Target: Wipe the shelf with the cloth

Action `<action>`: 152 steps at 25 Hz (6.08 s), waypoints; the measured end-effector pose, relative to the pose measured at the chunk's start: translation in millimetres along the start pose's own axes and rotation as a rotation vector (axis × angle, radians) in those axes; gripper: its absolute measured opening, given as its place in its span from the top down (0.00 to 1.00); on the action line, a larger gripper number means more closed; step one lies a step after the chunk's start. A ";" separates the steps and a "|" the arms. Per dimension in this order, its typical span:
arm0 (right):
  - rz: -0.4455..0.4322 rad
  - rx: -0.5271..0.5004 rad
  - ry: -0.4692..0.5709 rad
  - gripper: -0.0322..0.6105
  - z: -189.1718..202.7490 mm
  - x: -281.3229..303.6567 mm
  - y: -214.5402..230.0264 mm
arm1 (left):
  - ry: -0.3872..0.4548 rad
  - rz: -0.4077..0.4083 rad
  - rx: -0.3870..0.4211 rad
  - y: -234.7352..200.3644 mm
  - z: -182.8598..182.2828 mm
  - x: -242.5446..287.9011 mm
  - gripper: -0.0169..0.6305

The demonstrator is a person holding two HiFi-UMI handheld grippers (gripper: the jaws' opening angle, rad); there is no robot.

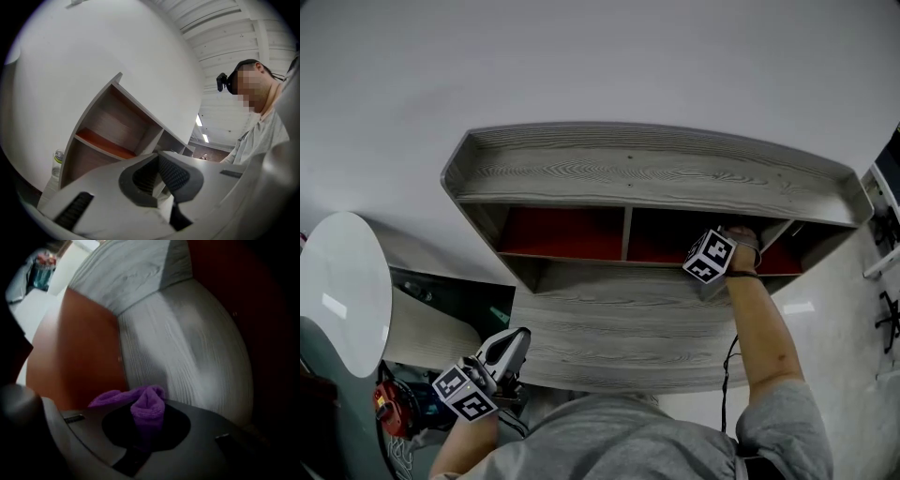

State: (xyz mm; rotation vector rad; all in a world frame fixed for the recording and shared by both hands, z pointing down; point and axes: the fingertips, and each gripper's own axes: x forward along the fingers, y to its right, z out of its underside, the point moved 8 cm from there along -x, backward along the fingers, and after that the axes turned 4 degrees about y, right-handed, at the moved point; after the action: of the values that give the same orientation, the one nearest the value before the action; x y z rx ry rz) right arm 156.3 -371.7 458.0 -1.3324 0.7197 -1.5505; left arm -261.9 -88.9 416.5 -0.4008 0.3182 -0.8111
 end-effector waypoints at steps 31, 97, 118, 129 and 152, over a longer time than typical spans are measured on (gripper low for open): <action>0.662 -0.064 -0.392 0.89 30.3 -72.9 66.7 | -0.103 0.222 -0.057 -85.3 -30.6 -15.3 0.92; 0.074 0.928 0.781 0.88 -103.7 -84.5 32.3 | -0.052 0.091 -0.102 3.5 16.8 13.6 0.92; 0.285 1.216 0.871 0.89 -46.5 -57.6 82.9 | -0.077 -0.002 -0.015 21.2 2.3 15.9 0.92; 0.516 1.445 0.721 0.89 50.1 -74.2 100.8 | -0.129 0.097 -0.022 27.0 9.4 48.0 0.92; 0.118 1.055 0.894 0.89 -105.4 -130.9 40.9 | -0.053 0.075 -0.083 11.5 12.4 8.0 0.92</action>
State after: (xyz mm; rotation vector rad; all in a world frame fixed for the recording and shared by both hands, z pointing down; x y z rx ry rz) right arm 62.4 -282.9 343.1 0.2056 0.3346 -1.9676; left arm -244.2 -85.1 421.2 -0.4847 0.3163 -0.7140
